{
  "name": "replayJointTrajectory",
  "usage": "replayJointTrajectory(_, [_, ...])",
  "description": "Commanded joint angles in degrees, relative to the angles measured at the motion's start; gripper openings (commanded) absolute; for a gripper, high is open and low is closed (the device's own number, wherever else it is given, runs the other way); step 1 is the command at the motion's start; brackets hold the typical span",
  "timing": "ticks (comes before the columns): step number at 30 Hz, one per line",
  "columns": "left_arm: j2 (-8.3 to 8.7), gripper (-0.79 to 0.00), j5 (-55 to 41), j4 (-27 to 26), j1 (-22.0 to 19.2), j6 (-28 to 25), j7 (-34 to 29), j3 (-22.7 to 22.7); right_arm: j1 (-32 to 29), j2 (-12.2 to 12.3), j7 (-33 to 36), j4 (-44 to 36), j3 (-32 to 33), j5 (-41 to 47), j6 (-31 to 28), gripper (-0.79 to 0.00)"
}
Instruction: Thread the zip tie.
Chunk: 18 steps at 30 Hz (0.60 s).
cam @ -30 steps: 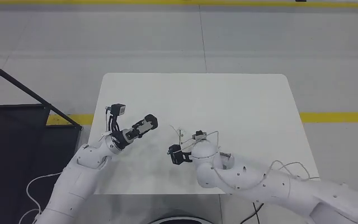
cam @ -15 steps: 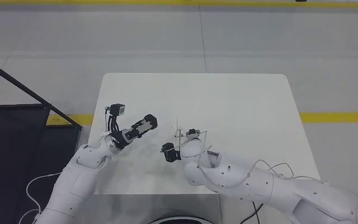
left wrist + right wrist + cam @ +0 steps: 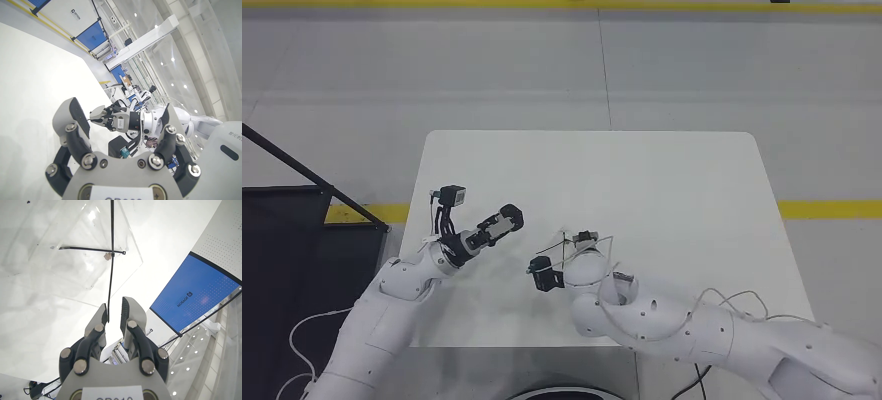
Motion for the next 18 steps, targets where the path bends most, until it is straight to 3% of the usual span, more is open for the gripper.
replayJointTrajectory(1, [-0.02, 0.000, 0.01, -0.06, -0.03, 0.06, 0.00, -0.01, 0.26, 0.76, -0.06, -1.49, 0.00, 0.87, -0.05, -0.496])
replayJointTrajectory(7, [-0.05, 0.000, 0.36, -0.49, 0.06, 0.28, 0.12, -0.03, -0.27, 3.56, 0.05, -5.80, 1.04, 1.50, 0.06, -0.480])
replayJointTrajectory(13, [-0.05, 0.000, 0.82, -1.51, 0.43, 0.42, 0.31, -0.18, -4.62, 7.68, -3.15, -12.25, 8.15, 0.53, 1.49, -0.459])
replayJointTrajectory(15, [-0.05, 0.000, 1.01, -1.93, 0.62, 0.45, 0.44, -0.20, -7.24, 9.46, -5.94, -14.57, 11.69, -0.46, 3.49, -0.354])
replayJointTrajectory(17, [-0.07, 0.000, 1.31, -2.32, 0.72, 0.51, 0.55, -0.14, -10.41, 11.38, -9.46, -16.86, 15.64, -1.47, 5.03, -0.336])
replayJointTrajectory(18, [-0.09, 0.000, 1.51, -2.48, 0.75, 0.62, 0.63, -0.09, -12.26, 12.34, -11.03, -17.82, 17.95, -1.75, 6.31, -0.228])
